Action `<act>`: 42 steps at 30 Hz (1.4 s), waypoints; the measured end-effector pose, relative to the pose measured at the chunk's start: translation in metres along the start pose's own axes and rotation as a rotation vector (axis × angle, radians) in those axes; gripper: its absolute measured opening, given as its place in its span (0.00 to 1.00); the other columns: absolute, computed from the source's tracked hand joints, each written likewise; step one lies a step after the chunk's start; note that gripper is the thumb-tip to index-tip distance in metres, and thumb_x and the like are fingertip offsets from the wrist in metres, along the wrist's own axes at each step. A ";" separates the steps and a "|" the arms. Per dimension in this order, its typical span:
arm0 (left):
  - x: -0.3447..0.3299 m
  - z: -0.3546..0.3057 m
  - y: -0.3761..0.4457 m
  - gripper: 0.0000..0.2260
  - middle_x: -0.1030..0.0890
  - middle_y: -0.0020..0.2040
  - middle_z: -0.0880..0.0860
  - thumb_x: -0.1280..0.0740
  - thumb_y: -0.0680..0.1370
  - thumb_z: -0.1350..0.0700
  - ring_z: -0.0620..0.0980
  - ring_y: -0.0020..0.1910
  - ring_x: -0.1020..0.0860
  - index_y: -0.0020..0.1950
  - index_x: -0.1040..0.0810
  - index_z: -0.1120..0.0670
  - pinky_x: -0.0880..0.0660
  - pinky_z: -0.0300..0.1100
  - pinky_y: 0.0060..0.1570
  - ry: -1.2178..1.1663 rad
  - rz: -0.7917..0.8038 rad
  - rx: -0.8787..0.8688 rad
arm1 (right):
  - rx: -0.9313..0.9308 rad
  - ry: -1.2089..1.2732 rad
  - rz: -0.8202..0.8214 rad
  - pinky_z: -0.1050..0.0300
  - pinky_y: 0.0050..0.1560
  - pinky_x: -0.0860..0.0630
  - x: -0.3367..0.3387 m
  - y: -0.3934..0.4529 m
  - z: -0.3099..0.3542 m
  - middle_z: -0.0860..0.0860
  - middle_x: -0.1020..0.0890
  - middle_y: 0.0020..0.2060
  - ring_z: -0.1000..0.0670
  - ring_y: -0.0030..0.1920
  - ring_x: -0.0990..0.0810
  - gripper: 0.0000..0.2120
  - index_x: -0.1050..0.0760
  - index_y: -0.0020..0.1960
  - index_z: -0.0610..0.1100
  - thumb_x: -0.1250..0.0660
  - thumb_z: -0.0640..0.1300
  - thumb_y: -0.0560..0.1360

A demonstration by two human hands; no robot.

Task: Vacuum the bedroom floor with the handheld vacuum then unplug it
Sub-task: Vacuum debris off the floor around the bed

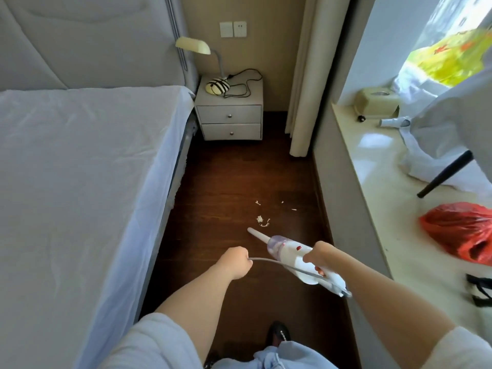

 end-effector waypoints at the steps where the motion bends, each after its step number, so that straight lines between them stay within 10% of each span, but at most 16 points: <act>1: -0.001 -0.005 0.001 0.11 0.20 0.54 0.55 0.40 0.80 0.53 0.53 0.52 0.22 0.56 0.22 0.56 0.26 0.42 0.50 0.006 0.004 -0.006 | -0.023 -0.021 -0.007 0.57 0.43 0.27 0.002 0.000 -0.003 0.41 0.20 0.45 0.45 0.40 0.24 0.20 0.28 0.66 0.34 0.36 0.44 0.77; 7: -0.008 -0.008 -0.002 0.11 0.21 0.54 0.55 0.40 0.81 0.53 0.52 0.52 0.22 0.58 0.24 0.56 0.27 0.39 0.50 0.013 -0.004 0.040 | 0.009 -0.010 0.017 0.58 0.45 0.27 0.012 0.011 -0.009 0.40 0.21 0.57 0.45 0.48 0.20 0.21 0.30 0.67 0.34 0.37 0.45 0.79; 10: -0.007 0.007 -0.008 0.11 0.21 0.54 0.55 0.40 0.81 0.53 0.51 0.52 0.22 0.58 0.23 0.57 0.28 0.37 0.47 0.007 -0.027 0.079 | 0.068 0.044 0.023 0.63 0.28 0.29 0.007 0.020 0.000 0.42 0.21 0.36 0.50 0.27 0.26 0.16 0.25 0.61 0.31 0.35 0.39 0.76; 17: 0.002 0.018 -0.004 0.11 0.21 0.54 0.54 0.39 0.80 0.53 0.50 0.52 0.21 0.58 0.23 0.57 0.27 0.37 0.49 0.030 -0.033 0.076 | 0.062 0.023 0.030 0.64 0.25 0.30 -0.007 0.014 0.002 0.47 0.26 0.28 0.51 0.25 0.27 0.16 0.24 0.60 0.32 0.35 0.39 0.75; 29: -0.009 -0.028 0.014 0.10 0.20 0.53 0.55 0.39 0.80 0.53 0.53 0.51 0.21 0.56 0.22 0.56 0.24 0.43 0.52 0.081 0.065 -0.076 | -0.148 -0.019 -0.116 0.58 0.59 0.29 0.010 -0.005 -0.040 0.44 0.24 0.62 0.46 0.63 0.25 0.20 0.32 0.68 0.39 0.40 0.47 0.80; 38: 0.000 0.012 0.006 0.10 0.20 0.53 0.54 0.38 0.80 0.53 0.51 0.50 0.21 0.56 0.22 0.56 0.26 0.39 0.48 0.062 0.014 -0.007 | -0.128 0.108 -0.099 0.60 0.29 0.31 0.002 0.003 -0.031 0.46 0.25 0.29 0.50 0.28 0.26 0.14 0.27 0.58 0.35 0.38 0.45 0.79; 42: -0.001 0.011 0.006 0.10 0.20 0.53 0.54 0.38 0.80 0.53 0.51 0.50 0.21 0.56 0.22 0.56 0.28 0.38 0.45 0.050 0.007 -0.004 | -0.099 0.106 -0.060 0.58 0.37 0.28 0.004 0.003 -0.023 0.41 0.17 0.49 0.46 0.44 0.18 0.18 0.28 0.62 0.35 0.38 0.47 0.79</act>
Point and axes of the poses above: each hand's wrist, its own y-axis towards the middle knuckle, its own x-axis out of the back of the hand, z = x × y, the point moved 8 cm from there along y, towards the middle knuckle
